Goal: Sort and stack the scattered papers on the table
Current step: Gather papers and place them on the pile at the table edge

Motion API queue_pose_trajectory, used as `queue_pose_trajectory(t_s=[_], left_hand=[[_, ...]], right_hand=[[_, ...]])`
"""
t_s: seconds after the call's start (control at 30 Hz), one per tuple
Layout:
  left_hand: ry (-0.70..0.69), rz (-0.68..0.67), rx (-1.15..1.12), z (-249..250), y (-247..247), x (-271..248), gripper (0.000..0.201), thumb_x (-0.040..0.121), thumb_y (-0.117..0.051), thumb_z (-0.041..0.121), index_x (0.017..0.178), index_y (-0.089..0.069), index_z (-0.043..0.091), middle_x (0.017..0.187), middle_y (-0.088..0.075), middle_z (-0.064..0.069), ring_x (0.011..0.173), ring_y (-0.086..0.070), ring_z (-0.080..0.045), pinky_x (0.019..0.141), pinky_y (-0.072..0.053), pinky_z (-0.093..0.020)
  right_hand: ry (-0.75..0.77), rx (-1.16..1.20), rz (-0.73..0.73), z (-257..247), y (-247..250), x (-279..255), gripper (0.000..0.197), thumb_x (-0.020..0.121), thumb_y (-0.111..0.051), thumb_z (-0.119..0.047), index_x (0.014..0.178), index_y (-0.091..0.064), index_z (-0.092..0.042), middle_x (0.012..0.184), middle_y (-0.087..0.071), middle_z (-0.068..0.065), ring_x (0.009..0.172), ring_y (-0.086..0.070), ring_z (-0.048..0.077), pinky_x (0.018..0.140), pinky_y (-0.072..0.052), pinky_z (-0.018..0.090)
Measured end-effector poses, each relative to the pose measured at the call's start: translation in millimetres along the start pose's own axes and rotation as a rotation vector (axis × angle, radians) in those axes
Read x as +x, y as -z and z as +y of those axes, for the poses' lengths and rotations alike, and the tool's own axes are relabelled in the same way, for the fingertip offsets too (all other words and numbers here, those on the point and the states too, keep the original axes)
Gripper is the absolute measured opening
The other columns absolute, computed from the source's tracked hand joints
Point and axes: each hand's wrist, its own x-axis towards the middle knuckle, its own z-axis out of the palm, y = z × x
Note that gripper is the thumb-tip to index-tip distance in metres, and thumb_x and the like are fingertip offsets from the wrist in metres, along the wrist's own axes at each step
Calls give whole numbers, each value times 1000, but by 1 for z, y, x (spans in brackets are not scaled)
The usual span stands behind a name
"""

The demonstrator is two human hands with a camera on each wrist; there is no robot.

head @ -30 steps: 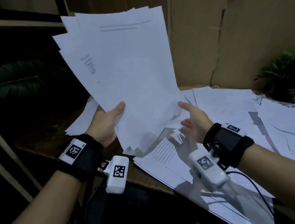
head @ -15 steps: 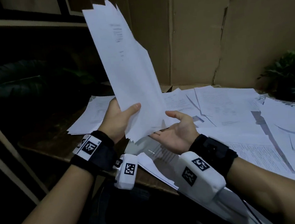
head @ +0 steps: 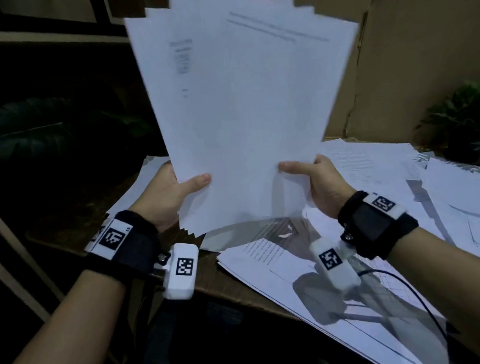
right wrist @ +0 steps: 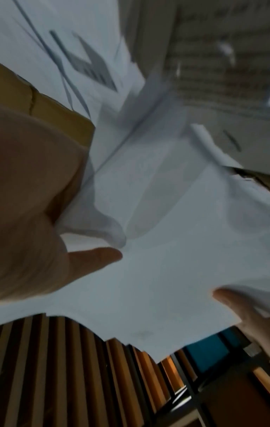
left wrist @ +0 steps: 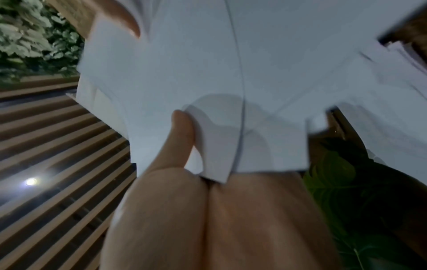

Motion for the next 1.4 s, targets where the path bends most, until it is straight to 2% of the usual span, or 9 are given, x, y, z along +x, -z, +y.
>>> queue_pose_trajectory(t_s=[0.13,0.33,0.53,0.73,0.9,1.03,1.2,1.33,1.4], left_hand=[[121,-24,-65,-11,-7,-3,29,90,-60,13,119,-62,17,119,-71,1,113,-65,-20,88,-55,-27],[640,-320,-333,-30,-8,-15,95,62,-88,47,139,-50,8,138,-54,-25,126,-50,-50,92,-51,-60],[633,-280,-426,-27,-6,-16,95,48,-95,44,126,-57,4,122,-63,-29,96,-64,-54,62,-56,-40],[594,-158,-299,-26,-6,-17,59,84,-67,38,131,-54,6,122,-65,-25,86,-69,-46,55,-56,-33],[504,-21,-230,-28,-2,-17,43,89,-56,34,124,-56,8,108,-73,-16,78,-72,-37,57,-55,-29],[471,103,-215,-29,8,-14,30,98,-52,31,120,-56,11,98,-75,-11,69,-72,-33,53,-52,-26],[420,270,-334,-38,18,-13,23,98,-53,13,120,-54,4,87,-70,-13,57,-67,-18,45,-49,-22],[432,165,-322,-39,6,-16,12,98,-53,10,106,-62,8,90,-74,-12,66,-73,-22,52,-53,-22],[414,173,-336,-42,3,-14,17,98,-49,1,109,-61,7,93,-75,-11,70,-74,-25,56,-57,-25]], right_hand=[[147,32,-8,-10,2,8,45,84,-68,10,128,-59,4,122,-70,16,110,-69,29,96,-56,39],[237,-4,22,-16,3,13,42,83,-68,13,124,-59,7,112,-71,15,95,-72,19,80,-58,28],[200,-74,-24,-19,6,13,39,79,-72,11,116,-65,-1,115,-72,17,99,-72,27,85,-59,37],[186,4,-41,-16,6,15,38,85,-67,10,122,-62,4,118,-71,17,101,-71,27,88,-58,35],[70,-95,-138,-6,9,17,37,89,-63,5,126,-62,-1,118,-72,12,105,-71,28,90,-57,38],[-92,-410,-241,6,8,10,25,101,-55,-13,124,-64,-10,109,-75,5,96,-73,26,71,-58,35],[-164,-336,-256,17,-5,9,23,104,-49,-11,122,-63,-8,113,-73,9,81,-69,22,62,-57,29],[-229,-318,-261,20,-19,9,23,104,-50,-8,85,-63,-10,75,-71,-5,67,-61,20,57,-52,25],[-248,-339,-258,21,-26,7,17,104,-51,-11,96,-65,-7,82,-69,-3,64,-55,18,52,-51,22]])
